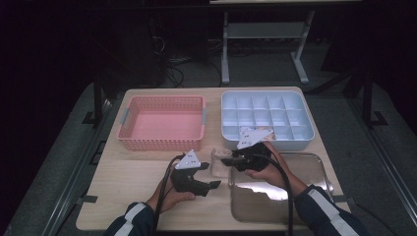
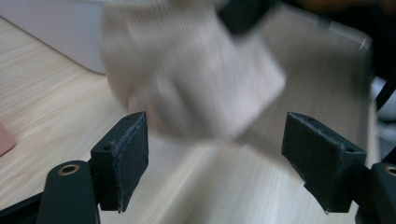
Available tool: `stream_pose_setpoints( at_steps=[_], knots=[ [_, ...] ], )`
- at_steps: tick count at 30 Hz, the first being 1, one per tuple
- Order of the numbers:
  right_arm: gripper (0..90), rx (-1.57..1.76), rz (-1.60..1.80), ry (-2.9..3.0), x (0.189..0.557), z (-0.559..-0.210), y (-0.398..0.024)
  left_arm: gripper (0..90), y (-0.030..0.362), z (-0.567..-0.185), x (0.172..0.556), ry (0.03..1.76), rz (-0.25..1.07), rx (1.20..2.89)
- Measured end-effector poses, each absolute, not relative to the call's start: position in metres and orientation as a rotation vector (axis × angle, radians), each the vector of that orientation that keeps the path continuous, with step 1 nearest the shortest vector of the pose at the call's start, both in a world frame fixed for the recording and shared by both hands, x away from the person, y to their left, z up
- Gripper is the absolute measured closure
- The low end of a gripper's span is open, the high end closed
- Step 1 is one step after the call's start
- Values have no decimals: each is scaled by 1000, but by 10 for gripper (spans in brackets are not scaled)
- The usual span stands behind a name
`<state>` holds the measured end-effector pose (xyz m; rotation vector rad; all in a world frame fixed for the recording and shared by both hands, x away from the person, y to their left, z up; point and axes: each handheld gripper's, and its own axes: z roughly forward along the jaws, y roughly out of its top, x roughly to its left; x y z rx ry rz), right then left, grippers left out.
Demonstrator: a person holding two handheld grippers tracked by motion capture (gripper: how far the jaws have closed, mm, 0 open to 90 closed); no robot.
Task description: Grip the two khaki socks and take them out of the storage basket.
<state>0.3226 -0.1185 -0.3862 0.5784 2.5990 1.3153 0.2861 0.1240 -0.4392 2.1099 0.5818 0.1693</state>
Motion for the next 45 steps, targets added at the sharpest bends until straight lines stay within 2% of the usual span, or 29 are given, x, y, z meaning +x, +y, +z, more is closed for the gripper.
stream_pose_setpoints(
  at_steps=[5,9,14,19,28,37,45],
  knots=[
    [687,661,1363,2498,331,-369,-146,212,154,-444,282,564,245,2260],
    [687,752,1342,2414,337,-355,-174,213,191,-453,279,627,271,2320],
    [688,874,1319,2293,343,-337,-217,211,231,-463,273,716,272,2321],
    [690,966,1239,2204,346,-327,-250,204,253,-467,271,767,267,2285],
    [696,1091,1036,2187,356,-339,-277,185,257,-471,273,775,307,2259],
    [699,1142,775,2182,370,-352,-275,180,256,-473,272,765,319,2246],
    [701,1085,613,2247,387,-367,-257,177,255,-473,272,760,318,2239]
  ],
)
